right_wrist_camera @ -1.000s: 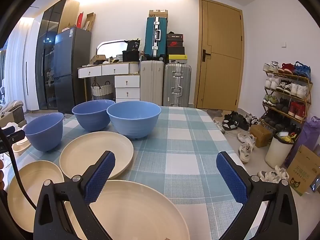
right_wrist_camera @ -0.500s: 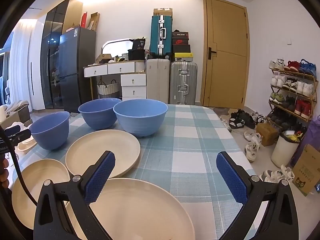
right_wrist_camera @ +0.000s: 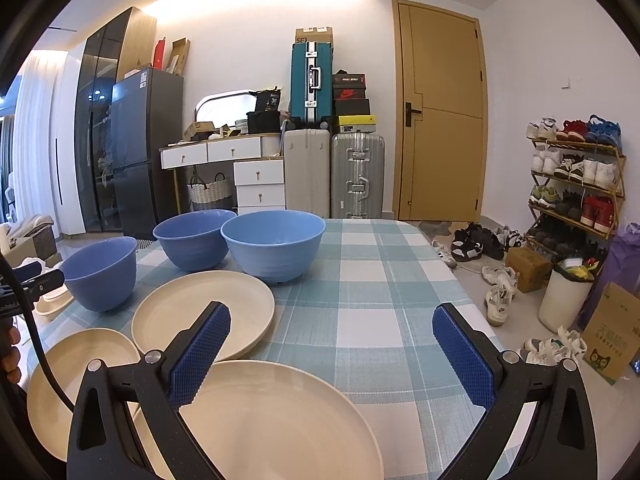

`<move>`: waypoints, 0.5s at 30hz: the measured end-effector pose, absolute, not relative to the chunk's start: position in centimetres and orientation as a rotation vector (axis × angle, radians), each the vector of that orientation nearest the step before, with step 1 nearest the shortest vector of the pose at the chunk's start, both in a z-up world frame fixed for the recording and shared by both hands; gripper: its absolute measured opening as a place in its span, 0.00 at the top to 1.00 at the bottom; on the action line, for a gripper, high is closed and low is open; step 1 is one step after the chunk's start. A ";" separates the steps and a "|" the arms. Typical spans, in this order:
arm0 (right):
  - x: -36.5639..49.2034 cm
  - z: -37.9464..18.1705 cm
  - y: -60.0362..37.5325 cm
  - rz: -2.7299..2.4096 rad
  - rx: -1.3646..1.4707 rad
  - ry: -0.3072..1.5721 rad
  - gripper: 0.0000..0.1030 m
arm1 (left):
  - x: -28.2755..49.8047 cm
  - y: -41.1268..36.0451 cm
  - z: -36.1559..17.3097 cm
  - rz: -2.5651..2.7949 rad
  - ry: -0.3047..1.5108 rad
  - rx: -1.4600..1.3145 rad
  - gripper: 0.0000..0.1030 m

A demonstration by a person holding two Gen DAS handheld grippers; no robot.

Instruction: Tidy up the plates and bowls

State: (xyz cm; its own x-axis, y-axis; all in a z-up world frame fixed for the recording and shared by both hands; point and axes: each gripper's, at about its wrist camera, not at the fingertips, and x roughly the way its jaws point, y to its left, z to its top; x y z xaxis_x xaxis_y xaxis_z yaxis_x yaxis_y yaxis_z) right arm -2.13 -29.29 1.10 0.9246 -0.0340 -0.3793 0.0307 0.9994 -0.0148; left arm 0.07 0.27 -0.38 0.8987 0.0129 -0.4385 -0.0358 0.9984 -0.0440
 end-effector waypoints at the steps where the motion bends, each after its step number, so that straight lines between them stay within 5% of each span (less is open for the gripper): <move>1: -2.1 1.1 -29.3 -0.035 -0.009 0.390 0.00 | 0.1 0.1 -0.4 0.027 0.453 -0.050 0.02; 15: -2.0 1.0 -29.1 0.008 -0.014 0.401 0.00 | 0.1 -0.2 0.1 0.025 0.457 -0.036 0.02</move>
State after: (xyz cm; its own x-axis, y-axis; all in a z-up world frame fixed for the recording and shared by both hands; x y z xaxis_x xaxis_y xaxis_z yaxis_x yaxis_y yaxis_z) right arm -2.01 -29.07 0.97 0.9205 0.0051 -0.3907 -0.0106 0.9999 -0.0119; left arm 0.05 -0.23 0.11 0.8970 0.0162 -0.4418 -0.0322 0.9991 -0.0288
